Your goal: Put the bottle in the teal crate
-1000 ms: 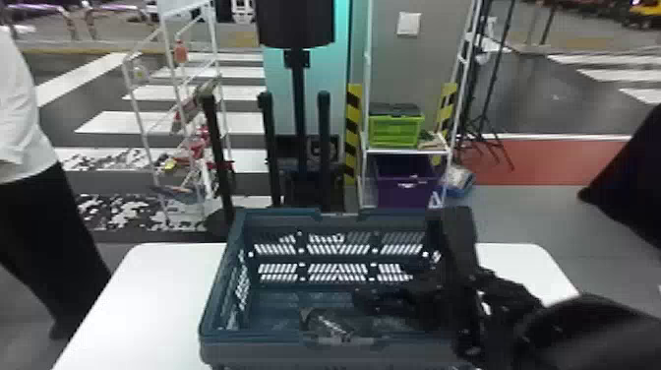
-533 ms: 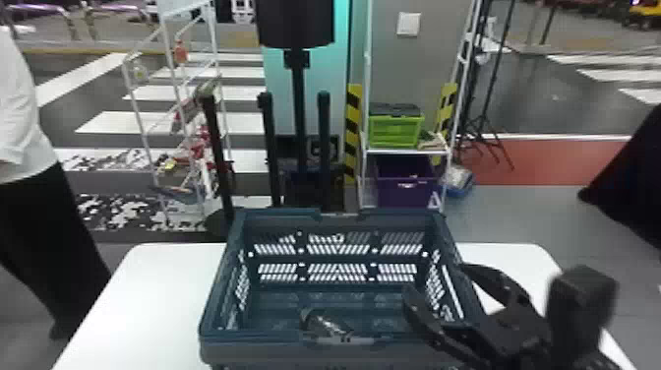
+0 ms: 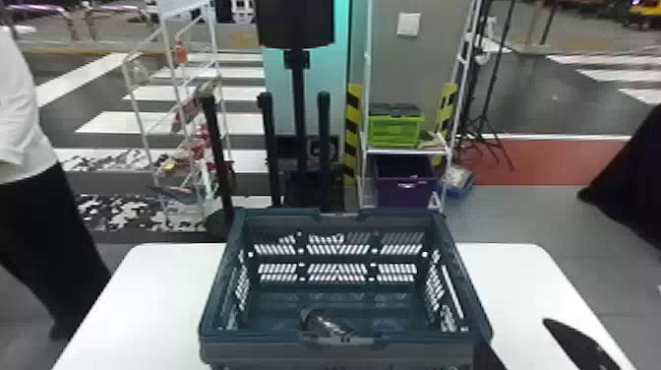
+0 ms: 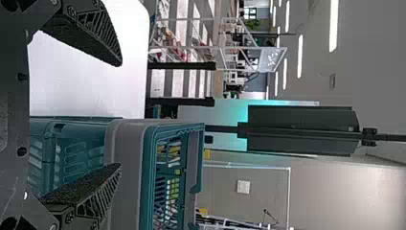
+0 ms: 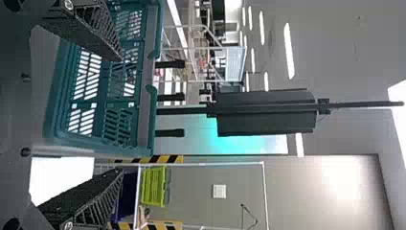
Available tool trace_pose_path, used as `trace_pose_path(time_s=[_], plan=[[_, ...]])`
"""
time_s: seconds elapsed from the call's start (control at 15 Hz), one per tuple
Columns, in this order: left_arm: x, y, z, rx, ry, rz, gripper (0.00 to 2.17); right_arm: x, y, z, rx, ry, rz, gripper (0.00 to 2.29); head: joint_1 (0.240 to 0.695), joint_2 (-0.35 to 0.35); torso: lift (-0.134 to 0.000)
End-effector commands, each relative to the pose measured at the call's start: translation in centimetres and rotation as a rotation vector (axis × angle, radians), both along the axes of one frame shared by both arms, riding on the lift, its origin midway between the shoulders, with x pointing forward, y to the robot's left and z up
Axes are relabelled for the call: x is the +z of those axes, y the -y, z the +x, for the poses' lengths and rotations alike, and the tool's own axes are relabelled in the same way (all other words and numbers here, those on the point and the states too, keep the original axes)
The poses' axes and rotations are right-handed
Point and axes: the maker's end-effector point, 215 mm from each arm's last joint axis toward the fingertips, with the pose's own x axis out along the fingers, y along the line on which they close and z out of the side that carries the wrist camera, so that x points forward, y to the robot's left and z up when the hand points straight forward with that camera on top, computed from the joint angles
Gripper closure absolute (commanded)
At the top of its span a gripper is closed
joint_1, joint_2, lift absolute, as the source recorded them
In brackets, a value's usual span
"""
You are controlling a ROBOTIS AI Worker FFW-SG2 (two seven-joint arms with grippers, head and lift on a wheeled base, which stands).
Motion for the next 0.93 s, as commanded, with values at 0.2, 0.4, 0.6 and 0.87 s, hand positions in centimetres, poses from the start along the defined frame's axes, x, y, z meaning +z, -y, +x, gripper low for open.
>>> trace_pose_path(time_s=[0.2, 0.4, 0.6, 0.87], plan=[[-0.2, 0.5, 0.4, -0.002, -0.009, 0.001, 0.14, -3.9, 2.4, -2.4, -0.084, -0.056, 0.024, 0.07, 0.499, 0.0, 0.0], [-0.2, 0.7, 0.6, -0.001, -0.008, 0.0, 0.14, -4.1, 2.5, -2.9, -0.105, -0.058, 0.038, 0.07, 0.499, 0.0, 0.0], [-0.2, 0.6, 0.8, 0.001, -0.01, 0.002, 0.14, -4.7, 2.5, -3.1, -0.105, -0.068, 0.037, 0.07, 0.499, 0.0, 0.0], [-0.1, 0.7, 1.1, 0.0, -0.012, 0.004, 0.14, -4.6, 2.6, -3.9, -0.107, -0.057, 0.035, 0.07, 0.499, 0.0, 0.0]])
